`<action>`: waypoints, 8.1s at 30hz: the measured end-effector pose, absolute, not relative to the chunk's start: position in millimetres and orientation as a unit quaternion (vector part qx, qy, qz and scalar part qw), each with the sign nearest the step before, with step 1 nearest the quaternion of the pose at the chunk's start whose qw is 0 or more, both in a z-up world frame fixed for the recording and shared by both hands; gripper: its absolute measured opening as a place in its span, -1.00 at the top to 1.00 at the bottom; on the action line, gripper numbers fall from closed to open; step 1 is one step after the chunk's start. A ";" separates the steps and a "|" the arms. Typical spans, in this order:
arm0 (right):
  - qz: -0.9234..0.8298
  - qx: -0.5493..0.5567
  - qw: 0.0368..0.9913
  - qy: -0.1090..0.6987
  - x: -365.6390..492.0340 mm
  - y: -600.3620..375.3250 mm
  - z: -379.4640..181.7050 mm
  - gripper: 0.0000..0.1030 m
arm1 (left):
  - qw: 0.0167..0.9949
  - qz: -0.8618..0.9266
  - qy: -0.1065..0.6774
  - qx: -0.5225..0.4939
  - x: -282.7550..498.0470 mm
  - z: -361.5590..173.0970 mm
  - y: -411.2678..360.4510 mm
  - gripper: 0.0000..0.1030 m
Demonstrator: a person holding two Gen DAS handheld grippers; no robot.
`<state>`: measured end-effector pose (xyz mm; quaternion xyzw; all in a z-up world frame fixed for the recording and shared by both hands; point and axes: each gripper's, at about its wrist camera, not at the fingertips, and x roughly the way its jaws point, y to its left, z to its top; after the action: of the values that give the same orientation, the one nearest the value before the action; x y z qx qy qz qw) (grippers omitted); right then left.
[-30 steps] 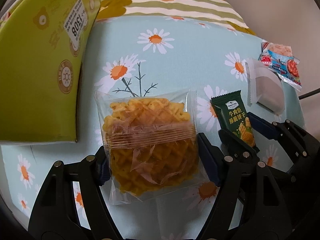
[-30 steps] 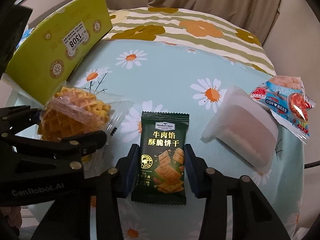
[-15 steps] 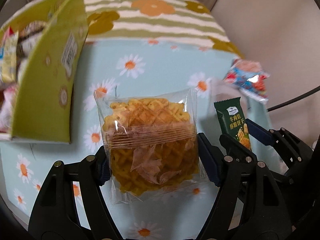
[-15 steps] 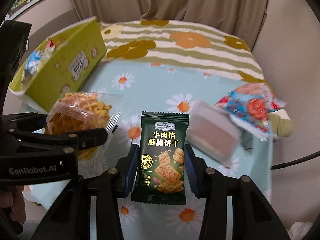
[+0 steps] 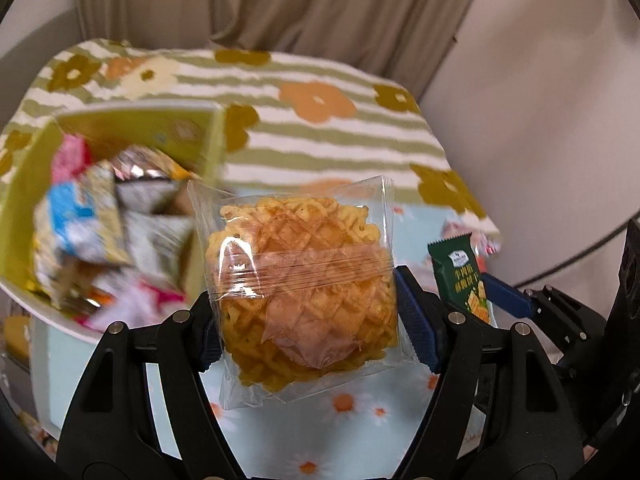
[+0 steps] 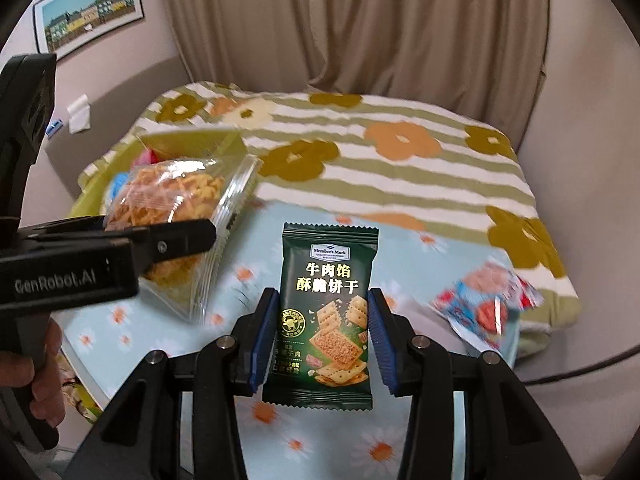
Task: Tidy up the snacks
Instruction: 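Carry both packs into the yellow-green box and open both tools, then move both tools toward the pink-white box and shrimp-flake bag, then grasp the pink-white box with left tool while right tool grasps shrimp-flake bag, then lower both items into the yellow-green box and open both tools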
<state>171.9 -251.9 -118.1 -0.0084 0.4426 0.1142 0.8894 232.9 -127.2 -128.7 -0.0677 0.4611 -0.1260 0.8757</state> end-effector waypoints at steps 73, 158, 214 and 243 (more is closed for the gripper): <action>0.021 0.077 0.882 0.465 238.4 -108.8 -91.5 -1.00 | 0.869 -0.167 0.467 0.003 310.9 -118.8 76.8 -1.00; 0.061 0.056 0.867 0.491 252.7 -442.0 -247.0 -0.53 | 0.787 -0.200 0.577 0.089 279.0 -307.5 -337.4 -0.41; 0.165 0.088 0.892 0.412 291.9 -95.8 -93.9 -0.37 | 0.872 -0.066 0.483 -0.043 335.3 -125.0 104.7 -0.41; 0.137 0.059 0.882 0.448 326.1 -57.1 -109.3 -0.99 | 0.865 -0.041 0.498 -0.037 328.3 -146.7 159.9 -0.99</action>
<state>326.1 -57.1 -109.3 0.0594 0.4477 0.1373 0.8816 328.3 159.9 -146.7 -0.0371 0.4981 -0.0414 0.8653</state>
